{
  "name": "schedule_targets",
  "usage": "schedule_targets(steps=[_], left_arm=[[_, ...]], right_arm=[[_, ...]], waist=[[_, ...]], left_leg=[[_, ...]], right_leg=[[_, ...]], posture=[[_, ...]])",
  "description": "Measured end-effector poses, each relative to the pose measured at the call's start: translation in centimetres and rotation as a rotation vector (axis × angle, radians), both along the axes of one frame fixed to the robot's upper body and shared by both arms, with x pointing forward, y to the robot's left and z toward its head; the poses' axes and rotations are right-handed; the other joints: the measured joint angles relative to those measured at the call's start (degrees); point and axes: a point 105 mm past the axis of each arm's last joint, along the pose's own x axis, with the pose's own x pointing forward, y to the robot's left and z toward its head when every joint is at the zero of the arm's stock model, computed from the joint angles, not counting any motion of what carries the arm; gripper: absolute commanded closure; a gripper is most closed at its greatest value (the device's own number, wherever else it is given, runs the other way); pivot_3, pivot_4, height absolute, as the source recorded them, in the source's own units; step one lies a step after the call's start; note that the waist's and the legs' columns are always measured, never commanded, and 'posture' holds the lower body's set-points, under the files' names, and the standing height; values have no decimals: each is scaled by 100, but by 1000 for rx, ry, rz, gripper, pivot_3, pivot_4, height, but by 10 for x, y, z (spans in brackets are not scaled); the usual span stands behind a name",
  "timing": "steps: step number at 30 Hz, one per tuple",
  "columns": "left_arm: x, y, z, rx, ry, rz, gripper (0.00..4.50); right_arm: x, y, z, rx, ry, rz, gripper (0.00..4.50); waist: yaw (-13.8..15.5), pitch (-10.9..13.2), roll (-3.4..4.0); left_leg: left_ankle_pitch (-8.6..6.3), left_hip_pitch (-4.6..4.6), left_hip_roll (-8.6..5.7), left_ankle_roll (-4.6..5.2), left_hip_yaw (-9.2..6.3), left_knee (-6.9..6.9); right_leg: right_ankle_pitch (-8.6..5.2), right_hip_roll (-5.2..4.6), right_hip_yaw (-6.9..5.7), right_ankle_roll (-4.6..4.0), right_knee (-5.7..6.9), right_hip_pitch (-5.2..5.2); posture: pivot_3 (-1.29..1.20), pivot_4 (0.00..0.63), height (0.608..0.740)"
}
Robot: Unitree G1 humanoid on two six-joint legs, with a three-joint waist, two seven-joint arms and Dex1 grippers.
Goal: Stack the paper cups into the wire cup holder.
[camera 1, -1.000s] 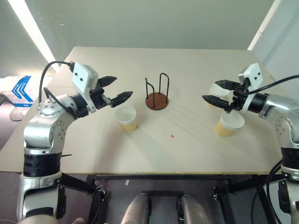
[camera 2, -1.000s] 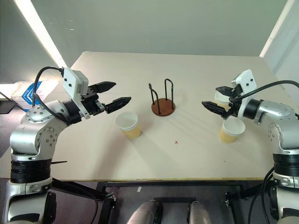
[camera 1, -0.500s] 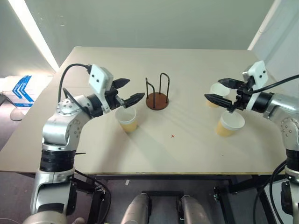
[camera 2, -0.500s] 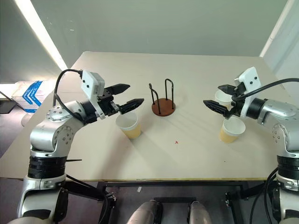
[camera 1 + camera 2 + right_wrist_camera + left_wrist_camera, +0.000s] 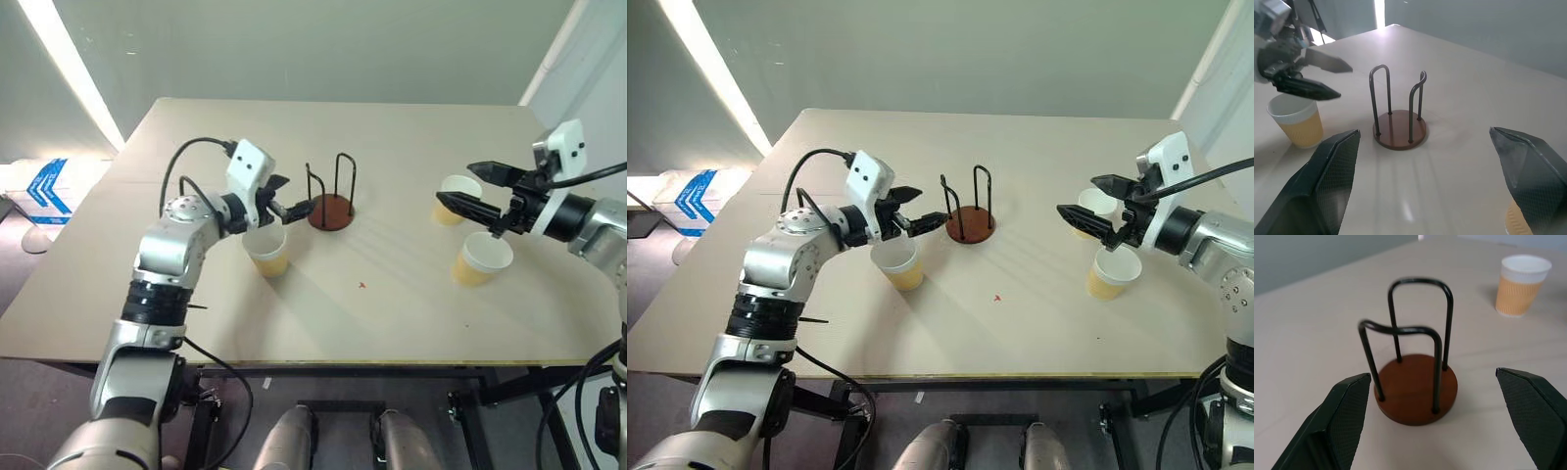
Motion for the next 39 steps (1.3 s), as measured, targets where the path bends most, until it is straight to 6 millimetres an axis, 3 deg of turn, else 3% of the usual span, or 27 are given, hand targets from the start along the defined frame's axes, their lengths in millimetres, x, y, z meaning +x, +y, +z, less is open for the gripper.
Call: schedule_targets(steps=[8,18,27,30,39], left_arm=[[10,-19,-4,14,37,-25,0],[25,-40,-24,12,127,-24,0],[35,-69,-18,0,89,-63,0],[37,-74,-17,5,71,-66,572],[36,-82,-9,-1,29,-92,3910]], right_arm=[[0,-4,-1,8,-3,-30,23],[-1,-5,0,17,-10,-42,23],[-2,-3,2,19,-20,-44,23],[-4,-4,2,20,-22,-44,0],[-4,-7,-1,34,-11,-64,0]], waist=[[13,0,0],[30,1,-1],[36,1,-2],[40,1,-2],[56,1,-2]], left_leg=[[2,-4,-1,1,3,1],[7,-11,-4,7,7,5],[13,-19,-4,0,16,6],[17,-24,-4,-7,19,7],[12,-50,-5,1,24,22]], right_leg=[[2,-1,1,23,-8,0],[26,-4,4,79,-19,3],[35,-4,8,101,-44,5],[37,-4,8,109,-54,5],[48,-6,8,127,-70,-2]], posture=[[0,150,740],[0,150,740],[0,150,740],[0,150,740],[0,150,740]])
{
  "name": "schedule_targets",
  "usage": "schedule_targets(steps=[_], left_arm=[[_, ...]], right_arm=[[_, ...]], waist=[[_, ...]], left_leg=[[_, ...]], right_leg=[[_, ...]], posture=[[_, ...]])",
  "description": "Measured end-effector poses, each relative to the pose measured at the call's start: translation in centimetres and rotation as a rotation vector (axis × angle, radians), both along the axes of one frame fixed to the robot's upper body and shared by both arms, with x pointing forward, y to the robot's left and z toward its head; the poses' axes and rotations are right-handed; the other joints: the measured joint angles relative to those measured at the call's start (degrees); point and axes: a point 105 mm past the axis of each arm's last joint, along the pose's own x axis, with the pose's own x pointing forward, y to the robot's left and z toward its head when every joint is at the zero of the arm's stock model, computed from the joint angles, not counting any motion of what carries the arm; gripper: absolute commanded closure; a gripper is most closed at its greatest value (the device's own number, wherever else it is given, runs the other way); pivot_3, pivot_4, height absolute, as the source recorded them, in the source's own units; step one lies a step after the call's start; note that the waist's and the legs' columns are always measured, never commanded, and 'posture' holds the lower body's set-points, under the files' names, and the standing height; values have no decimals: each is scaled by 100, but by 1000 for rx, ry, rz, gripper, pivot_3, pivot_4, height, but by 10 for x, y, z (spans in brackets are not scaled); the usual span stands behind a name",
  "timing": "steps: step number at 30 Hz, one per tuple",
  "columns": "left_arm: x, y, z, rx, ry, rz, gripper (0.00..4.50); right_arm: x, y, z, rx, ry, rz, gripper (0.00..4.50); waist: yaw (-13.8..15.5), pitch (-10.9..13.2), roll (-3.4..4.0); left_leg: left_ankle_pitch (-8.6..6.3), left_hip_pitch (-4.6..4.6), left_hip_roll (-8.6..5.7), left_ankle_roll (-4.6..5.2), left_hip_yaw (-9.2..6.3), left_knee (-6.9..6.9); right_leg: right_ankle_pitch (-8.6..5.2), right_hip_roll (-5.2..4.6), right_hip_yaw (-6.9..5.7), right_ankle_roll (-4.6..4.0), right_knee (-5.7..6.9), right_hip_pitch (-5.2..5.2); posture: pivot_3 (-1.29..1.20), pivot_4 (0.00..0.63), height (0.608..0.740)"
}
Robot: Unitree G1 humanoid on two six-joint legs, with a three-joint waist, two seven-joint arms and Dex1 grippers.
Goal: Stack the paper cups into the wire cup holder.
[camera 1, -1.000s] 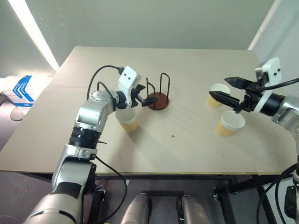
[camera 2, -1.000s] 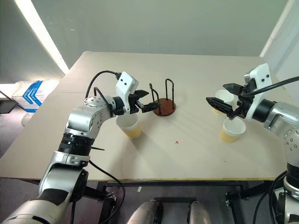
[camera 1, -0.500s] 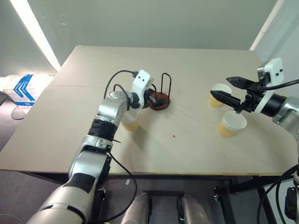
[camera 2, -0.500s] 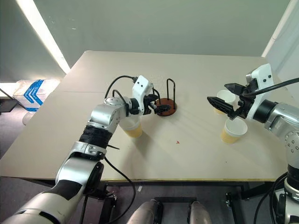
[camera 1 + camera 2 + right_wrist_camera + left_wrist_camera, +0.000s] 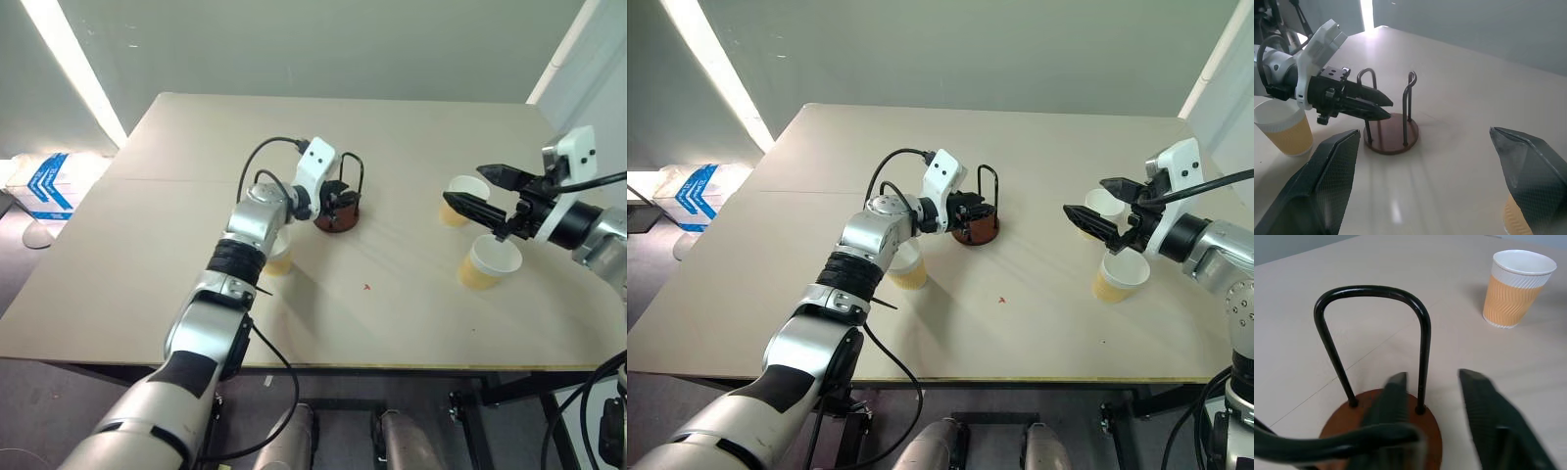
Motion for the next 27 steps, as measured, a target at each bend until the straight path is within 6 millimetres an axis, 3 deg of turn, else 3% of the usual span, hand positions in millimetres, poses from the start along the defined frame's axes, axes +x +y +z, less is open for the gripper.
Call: schedule_targets(steps=[1,2,6,11,19,27], left_arm=[[-2,-2,3,-5,-11,-17,4338],[-5,-4,6,-14,-21,-40,4453],[-20,-5,9,-16,-38,-144,4453],[-43,-2,2,0,-27,-306,4453],[-94,-20,-8,18,13,-644,4453],[-114,-31,-23,79,55,-811,4453]], right_arm=[[0,-1,0,1,-2,-3,0],[0,-1,0,1,-6,-6,0],[-4,-4,0,-24,-15,-1,0],[-25,-5,2,-97,34,82,0],[-62,-1,8,-184,102,186,0],[-73,3,4,-225,138,216,0]], waist=[[6,0,0],[13,0,0],[19,0,0],[33,0,0],[72,-1,1],[68,-1,1]], left_leg=[[0,0,0,0,0,0],[0,-1,0,1,0,0],[-2,0,0,3,0,0],[-3,-3,-1,1,1,1],[-9,-4,-1,9,1,8],[-16,-4,-3,67,1,11]], right_leg=[[1,0,0,1,0,0],[1,0,0,2,1,0],[1,-1,0,2,2,-1],[0,-1,0,0,2,-1],[-13,-3,2,-10,2,1],[-10,-3,10,-11,2,3]], posture=[[0,150,740],[0,150,740],[0,150,740],[0,150,740],[0,150,740],[0,150,740]])
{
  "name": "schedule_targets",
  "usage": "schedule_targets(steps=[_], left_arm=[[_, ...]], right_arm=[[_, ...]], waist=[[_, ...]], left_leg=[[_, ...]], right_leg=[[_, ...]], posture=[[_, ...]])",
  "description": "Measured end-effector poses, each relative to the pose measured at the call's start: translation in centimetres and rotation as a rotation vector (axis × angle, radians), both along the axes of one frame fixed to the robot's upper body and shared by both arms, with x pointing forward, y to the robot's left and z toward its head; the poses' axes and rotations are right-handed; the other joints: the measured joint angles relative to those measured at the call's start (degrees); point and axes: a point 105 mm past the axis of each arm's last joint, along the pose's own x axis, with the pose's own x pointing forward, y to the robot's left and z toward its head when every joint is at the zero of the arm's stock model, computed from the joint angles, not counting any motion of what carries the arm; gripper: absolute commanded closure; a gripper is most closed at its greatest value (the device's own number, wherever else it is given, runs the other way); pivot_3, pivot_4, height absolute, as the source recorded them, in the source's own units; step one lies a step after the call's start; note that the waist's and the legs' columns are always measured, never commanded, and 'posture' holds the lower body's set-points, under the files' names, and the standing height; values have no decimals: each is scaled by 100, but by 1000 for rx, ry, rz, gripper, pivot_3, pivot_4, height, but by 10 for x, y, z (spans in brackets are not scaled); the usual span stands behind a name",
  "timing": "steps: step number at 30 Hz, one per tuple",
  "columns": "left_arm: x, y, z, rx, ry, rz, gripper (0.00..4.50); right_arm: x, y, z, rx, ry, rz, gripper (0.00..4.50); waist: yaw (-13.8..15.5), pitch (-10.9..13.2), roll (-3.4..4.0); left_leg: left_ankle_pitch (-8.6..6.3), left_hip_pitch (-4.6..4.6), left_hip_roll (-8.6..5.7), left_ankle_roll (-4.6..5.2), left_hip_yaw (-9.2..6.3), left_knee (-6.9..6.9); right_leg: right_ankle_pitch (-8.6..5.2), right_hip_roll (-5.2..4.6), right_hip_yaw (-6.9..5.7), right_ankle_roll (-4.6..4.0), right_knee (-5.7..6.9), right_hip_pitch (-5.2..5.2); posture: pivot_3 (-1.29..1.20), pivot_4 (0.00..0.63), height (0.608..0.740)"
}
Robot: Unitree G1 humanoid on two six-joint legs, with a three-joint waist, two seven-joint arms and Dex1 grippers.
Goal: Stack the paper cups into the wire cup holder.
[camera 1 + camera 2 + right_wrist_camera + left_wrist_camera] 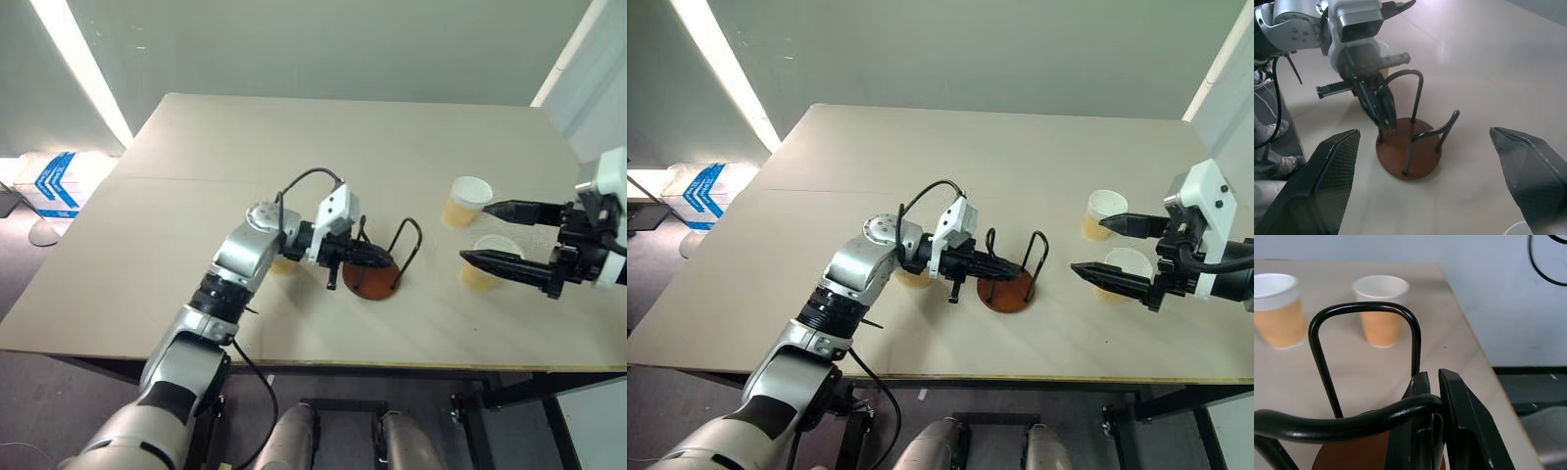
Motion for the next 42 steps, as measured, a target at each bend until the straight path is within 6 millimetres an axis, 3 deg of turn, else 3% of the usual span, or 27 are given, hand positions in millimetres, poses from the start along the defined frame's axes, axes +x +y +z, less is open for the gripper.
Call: schedule_targets(steps=[5,7,8,12,19,33,39,42], left_arm=[[-8,-4,-10,34,-29,-65,4453],[-7,-5,-13,59,-69,-69,3840],[-5,-3,-20,100,-89,-62,3677],[-7,7,-50,197,-47,-45,2322],[-1,20,-46,231,-91,-10,27],[-7,39,-21,290,-254,-15,27],[-8,68,-11,313,-298,53,27],[-6,75,6,235,-282,99,27]], right_arm=[[0,-2,1,4,-6,-17,0],[1,-2,1,4,-8,-21,0],[1,-2,1,4,-10,-23,0],[1,-2,2,6,-12,-25,0],[4,-1,-3,4,4,-21,0],[15,-10,-1,-79,-33,-23,0],[25,-14,11,-93,-93,-46,0],[34,-14,16,-107,-121,-49,0]], waist=[[0,-1,2],[0,-4,3],[-1,-6,5],[-13,-6,6],[-12,-7,6],[-20,-7,7],[-76,-7,7],[-72,-7,7]], left_leg=[[1,3,0,2,0,5],[0,6,0,4,0,6],[-1,10,-1,5,0,6],[-1,1,1,6,1,6],[-3,-2,-2,8,0,6],[-11,-2,-1,9,0,5],[-13,-1,2,6,-1,0],[-11,-3,1,7,-2,1]], right_leg=[[-9,0,0,26,-1,6],[-6,0,1,36,-2,10],[-8,0,2,38,-3,13],[-13,1,1,45,-3,3],[-6,0,2,31,-4,3],[-14,0,2,-1,-3,0],[-14,2,-1,-6,2,-6],[-11,0,-1,-14,0,-6]], posture=[[0,150,740],[0,150,740],[0,150,740],[0,150,740],[0,150,740],[0,150,740],[0,150,740],[0,150,740]])
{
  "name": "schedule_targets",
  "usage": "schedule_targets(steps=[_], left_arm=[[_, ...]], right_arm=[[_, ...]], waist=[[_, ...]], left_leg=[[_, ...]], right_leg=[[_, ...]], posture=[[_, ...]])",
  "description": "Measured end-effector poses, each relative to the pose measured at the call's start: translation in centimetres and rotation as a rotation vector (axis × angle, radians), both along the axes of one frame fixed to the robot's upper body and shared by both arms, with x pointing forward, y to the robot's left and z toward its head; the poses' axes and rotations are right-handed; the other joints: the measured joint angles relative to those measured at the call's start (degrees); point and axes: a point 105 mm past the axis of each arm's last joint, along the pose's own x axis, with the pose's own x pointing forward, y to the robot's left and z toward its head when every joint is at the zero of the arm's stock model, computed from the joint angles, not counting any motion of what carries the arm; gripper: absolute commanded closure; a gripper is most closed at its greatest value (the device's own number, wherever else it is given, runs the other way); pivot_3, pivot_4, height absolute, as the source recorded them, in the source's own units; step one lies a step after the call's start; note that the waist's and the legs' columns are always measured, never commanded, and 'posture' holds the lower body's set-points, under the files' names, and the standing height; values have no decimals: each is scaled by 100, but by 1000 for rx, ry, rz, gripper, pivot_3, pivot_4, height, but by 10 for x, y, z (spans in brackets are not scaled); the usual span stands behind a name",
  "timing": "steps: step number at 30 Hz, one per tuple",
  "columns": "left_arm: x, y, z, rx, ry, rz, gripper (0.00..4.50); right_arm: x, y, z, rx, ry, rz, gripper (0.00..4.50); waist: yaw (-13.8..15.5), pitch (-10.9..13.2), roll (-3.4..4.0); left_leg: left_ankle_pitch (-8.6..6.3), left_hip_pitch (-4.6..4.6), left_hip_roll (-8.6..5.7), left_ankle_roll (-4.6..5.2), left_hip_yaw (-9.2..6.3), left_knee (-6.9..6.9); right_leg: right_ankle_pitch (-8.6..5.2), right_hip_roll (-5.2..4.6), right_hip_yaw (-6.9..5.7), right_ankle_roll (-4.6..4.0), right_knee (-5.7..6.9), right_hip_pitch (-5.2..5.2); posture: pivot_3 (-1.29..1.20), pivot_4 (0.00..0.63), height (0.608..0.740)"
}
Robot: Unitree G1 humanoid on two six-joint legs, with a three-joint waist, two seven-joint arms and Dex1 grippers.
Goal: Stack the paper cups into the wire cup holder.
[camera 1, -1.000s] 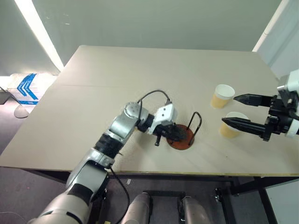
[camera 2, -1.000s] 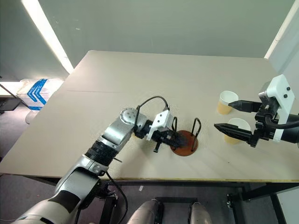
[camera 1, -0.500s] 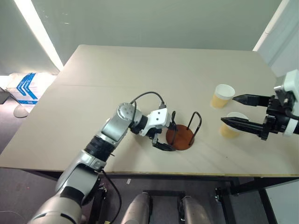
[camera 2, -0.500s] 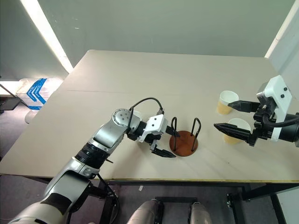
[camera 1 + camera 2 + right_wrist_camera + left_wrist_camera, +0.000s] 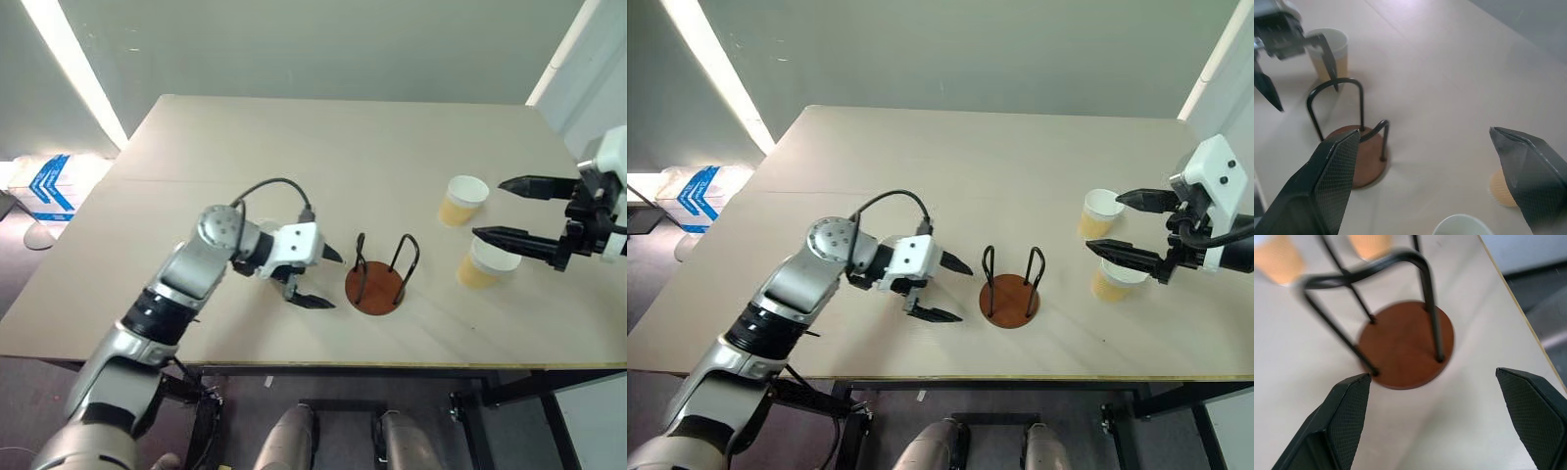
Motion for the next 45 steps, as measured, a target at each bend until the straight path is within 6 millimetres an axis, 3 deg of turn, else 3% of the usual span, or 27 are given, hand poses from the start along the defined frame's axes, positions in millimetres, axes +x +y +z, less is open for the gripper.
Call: schedule_targets(steps=[5,10,24,28,33,40,45], left_arm=[[3,5,36,-201,45,61,27],[12,19,58,-318,34,173,27],[26,34,67,-374,-5,334,27],[25,34,67,-371,-9,334,27],[24,34,69,-365,-22,334,27],[25,35,67,-363,-23,347,0],[25,36,66,-363,-23,352,0]], right_arm=[[33,0,11,-84,-83,-15,0],[64,-7,-11,-213,-52,-26,0],[131,-17,-43,-476,15,4,0],[141,-23,-52,-523,42,-14,0],[149,-28,-77,-580,105,-28,0],[156,-24,-88,-620,104,-40,2201],[160,-13,-92,-638,78,-17,4086]], waist=[[-43,0,-1],[-45,0,1],[-59,2,3],[-53,1,3],[-55,2,4],[-60,3,6],[-56,4,7]], left_leg=[[6,7,3,2,1,3],[10,9,5,2,-1,1],[16,6,9,-11,-5,-19],[17,6,9,-18,-9,-26],[17,7,10,-27,-13,-30],[13,8,11,-41,-13,-35],[11,6,12,-46,-17,-35]], right_leg=[[18,-1,-3,-9,0,2],[27,-1,-6,-5,5,0],[40,-1,-14,-66,10,-19],[43,-1,-15,-78,10,-20],[46,0,-17,-86,11,-23],[48,1,-17,-96,12,-26],[47,1,-20,-99,12,-27]], posture=[[0,150,740],[0,150,740],[0,150,740],[0,150,740],[0,150,740],[0,150,740],[0,150,740]])
